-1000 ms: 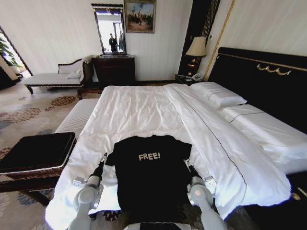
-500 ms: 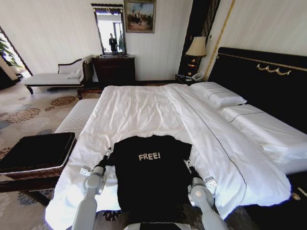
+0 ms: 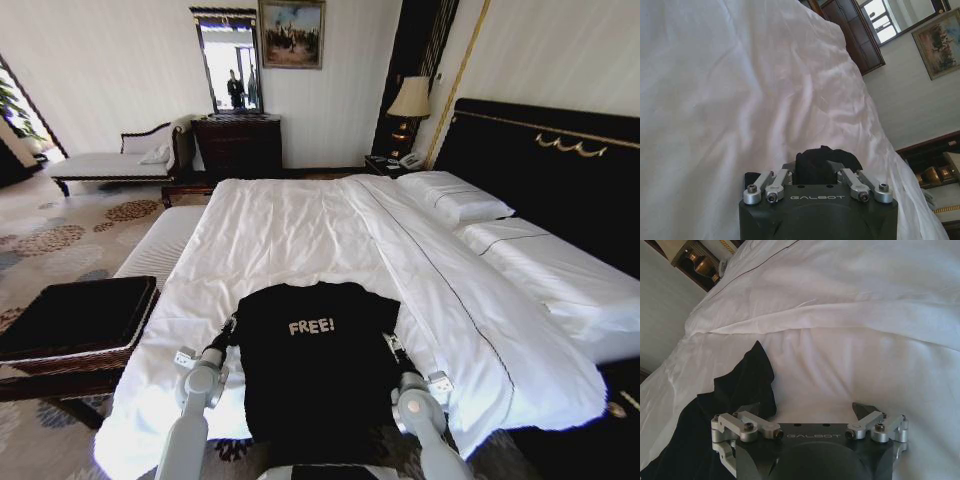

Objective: Fold the clothes on the bed and place them into the basket.

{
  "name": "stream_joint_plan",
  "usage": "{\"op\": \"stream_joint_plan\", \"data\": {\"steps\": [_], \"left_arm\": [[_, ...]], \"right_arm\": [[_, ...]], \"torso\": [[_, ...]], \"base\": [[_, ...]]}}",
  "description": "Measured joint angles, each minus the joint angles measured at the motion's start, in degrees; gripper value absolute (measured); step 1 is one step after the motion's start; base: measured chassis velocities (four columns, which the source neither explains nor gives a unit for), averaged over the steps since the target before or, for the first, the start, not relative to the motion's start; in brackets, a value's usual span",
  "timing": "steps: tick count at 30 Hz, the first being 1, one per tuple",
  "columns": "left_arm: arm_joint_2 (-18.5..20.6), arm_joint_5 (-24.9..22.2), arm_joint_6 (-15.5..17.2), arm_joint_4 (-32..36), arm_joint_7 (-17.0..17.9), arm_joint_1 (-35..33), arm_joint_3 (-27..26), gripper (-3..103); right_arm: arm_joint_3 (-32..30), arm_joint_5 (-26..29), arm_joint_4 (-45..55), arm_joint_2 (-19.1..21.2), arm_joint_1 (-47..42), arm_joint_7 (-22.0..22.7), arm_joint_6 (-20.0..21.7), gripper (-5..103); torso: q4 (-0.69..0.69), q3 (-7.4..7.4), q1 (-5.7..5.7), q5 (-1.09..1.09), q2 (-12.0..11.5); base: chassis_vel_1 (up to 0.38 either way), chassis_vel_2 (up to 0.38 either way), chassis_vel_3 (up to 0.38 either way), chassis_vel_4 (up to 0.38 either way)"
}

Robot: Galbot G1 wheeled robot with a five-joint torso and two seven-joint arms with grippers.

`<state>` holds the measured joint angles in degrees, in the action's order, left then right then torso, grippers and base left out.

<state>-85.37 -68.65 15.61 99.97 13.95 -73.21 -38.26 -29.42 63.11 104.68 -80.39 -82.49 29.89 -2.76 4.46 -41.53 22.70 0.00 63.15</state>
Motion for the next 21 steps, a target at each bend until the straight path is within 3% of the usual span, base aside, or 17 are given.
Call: {"op": "stream_joint_plan", "data": {"steps": [1, 4, 10, 21], "left_arm": [[-0.02, -0.02, -0.01, 0.13, -0.03, -0.16, -0.02, 34], [-0.04, -0.04, -0.08, 0.68, -0.15, -0.69, -0.22, 18], [0.41, -0.09, -0.51, 2.6, -0.34, -2.12, -1.04, 1], [1.33, 4.35, -2.2, 4.99, -0.62, -4.56, -2.35, 0]], "right_arm": [[-0.02, 0.0, 0.06, 0.01, -0.02, 0.05, 0.0, 100], [-0.07, -0.01, 0.21, 0.04, -0.06, 0.19, 0.01, 100], [-0.17, -0.03, 0.37, 0.11, -0.24, 0.23, 0.03, 100], [-0.21, -0.19, 0.49, -0.02, -0.37, 0.25, 0.03, 100]], "torso": [[0.0, 0.0, 0.0, 0.0, 0.0], [0.0, 0.0, 0.0, 0.0, 0.0], [0.0, 0.0, 0.0, 0.0, 0.0], [0.0, 0.0, 0.0, -0.01, 0.0]], "base": [[0.0, 0.0, 0.0, 0.0], [0.0, 0.0, 0.0, 0.0], [0.0, 0.0, 0.0, 0.0], [0.0, 0.0, 0.0, 0.0]]}}
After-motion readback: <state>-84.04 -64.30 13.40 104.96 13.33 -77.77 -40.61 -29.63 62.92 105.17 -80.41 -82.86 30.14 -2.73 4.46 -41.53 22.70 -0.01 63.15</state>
